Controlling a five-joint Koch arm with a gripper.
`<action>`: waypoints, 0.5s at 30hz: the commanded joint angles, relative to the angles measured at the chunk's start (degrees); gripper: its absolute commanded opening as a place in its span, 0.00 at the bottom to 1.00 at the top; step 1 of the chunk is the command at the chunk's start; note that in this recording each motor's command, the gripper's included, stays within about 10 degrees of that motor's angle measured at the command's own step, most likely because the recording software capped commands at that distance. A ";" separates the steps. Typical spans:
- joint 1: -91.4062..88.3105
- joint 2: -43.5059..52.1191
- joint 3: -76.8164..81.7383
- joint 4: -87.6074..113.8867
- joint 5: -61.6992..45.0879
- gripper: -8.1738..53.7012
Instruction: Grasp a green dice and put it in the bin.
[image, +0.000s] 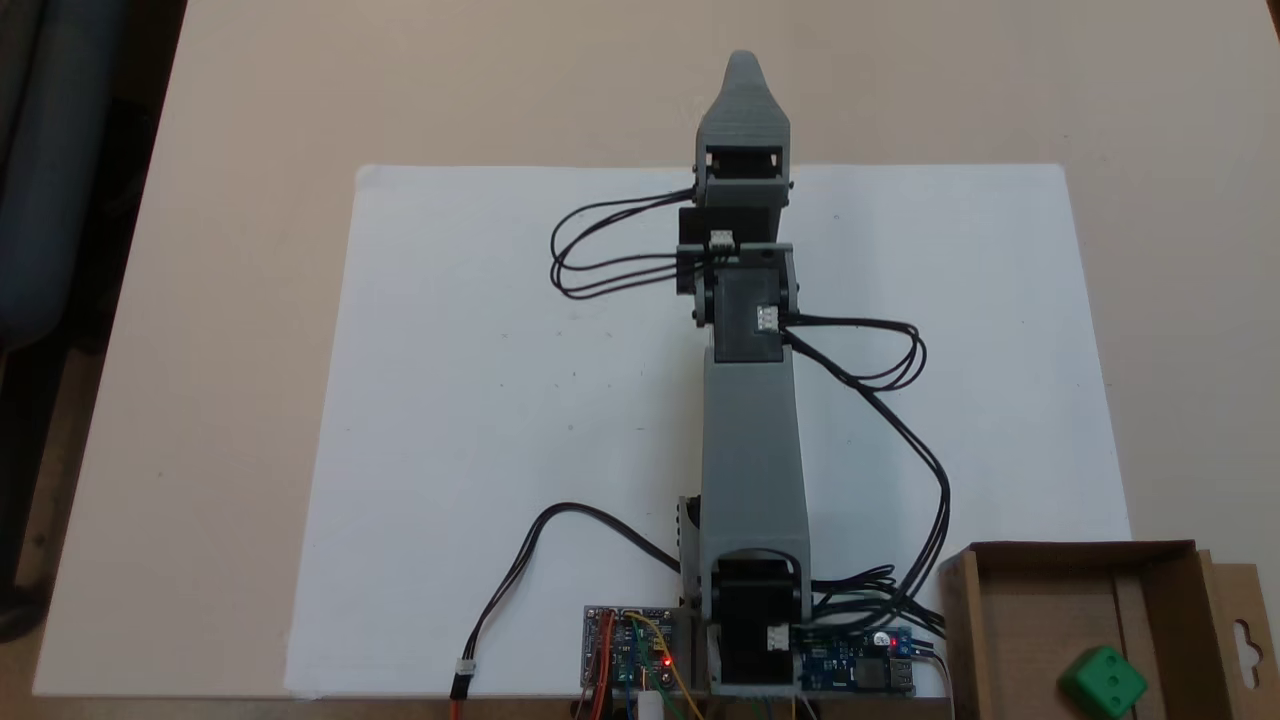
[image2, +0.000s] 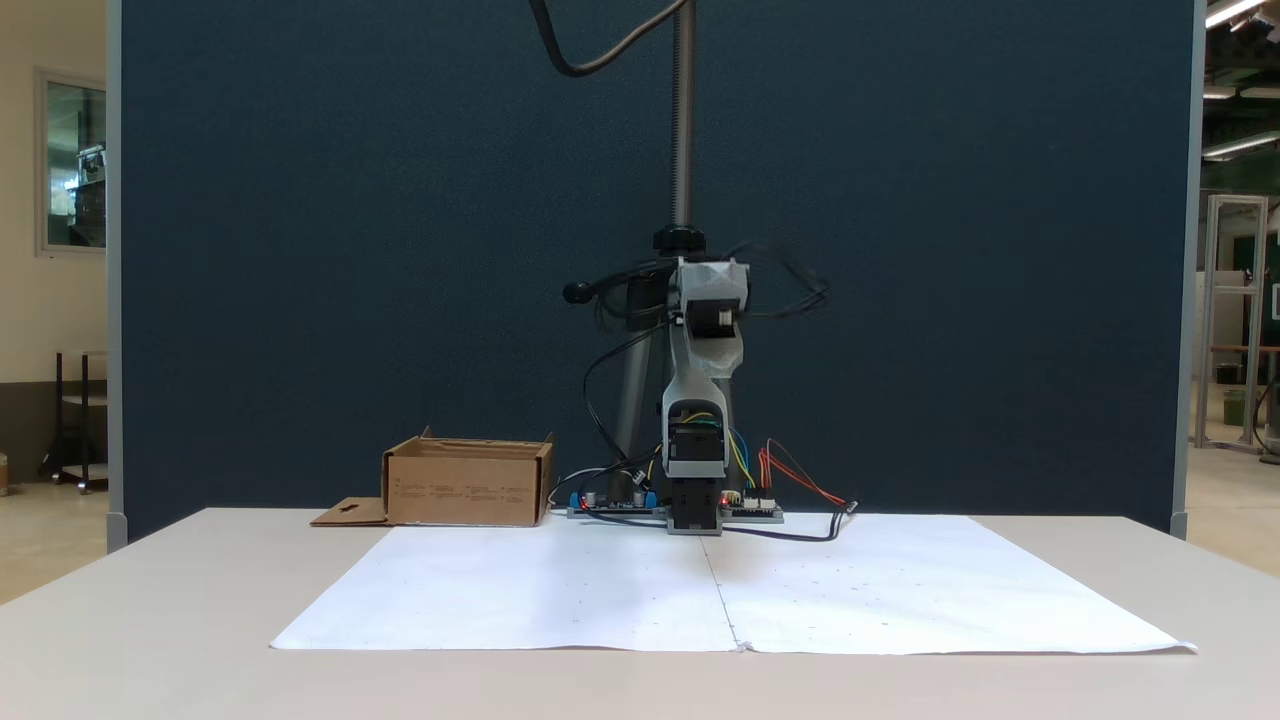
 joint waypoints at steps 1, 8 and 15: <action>-1.05 5.01 1.58 -9.47 -1.05 0.84; -1.05 12.57 20.21 -21.78 -1.41 0.83; 1.05 14.41 32.34 -33.20 -1.58 0.83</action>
